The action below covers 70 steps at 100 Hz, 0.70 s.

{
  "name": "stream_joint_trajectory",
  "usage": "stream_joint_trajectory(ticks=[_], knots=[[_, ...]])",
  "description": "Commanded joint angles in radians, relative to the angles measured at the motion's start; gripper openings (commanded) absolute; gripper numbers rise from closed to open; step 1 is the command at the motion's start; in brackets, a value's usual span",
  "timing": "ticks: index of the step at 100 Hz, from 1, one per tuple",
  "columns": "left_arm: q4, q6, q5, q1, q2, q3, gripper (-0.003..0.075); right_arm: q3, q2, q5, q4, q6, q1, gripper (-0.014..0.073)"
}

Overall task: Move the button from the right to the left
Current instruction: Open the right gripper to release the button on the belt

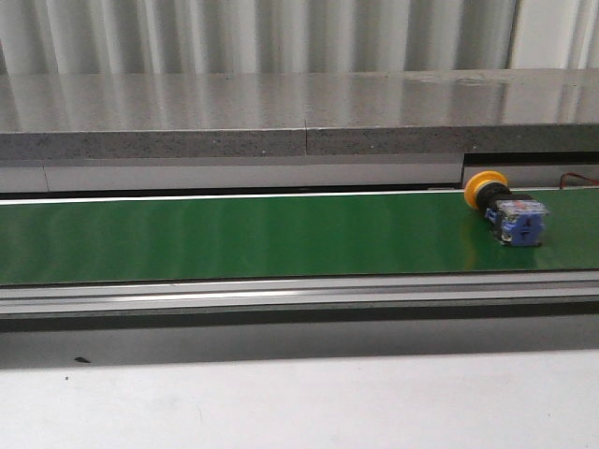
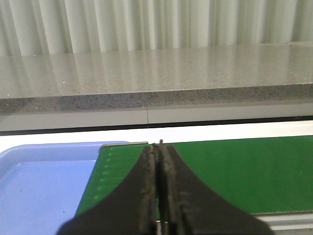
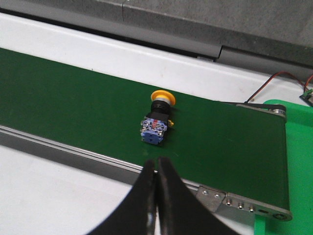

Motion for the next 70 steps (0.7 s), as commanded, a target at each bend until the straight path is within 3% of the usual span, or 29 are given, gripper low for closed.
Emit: stream_joint_trajectory(ticks=[1,37,70], knots=[[-0.01,-0.007,-0.076,0.001,-0.034,0.038,-0.002,0.015,-0.078,-0.075,-0.002,-0.014,0.003,-0.0069],[-0.01,-0.007,-0.076,0.001,-0.034,0.038,-0.0021,0.165,-0.383,-0.064,-0.002,-0.014,0.003,-0.0069],[-0.01,-0.007,-0.076,0.001,-0.034,0.038,-0.0021,0.187,-0.409,-0.068,-0.004,-0.014,0.003,-0.0069]])
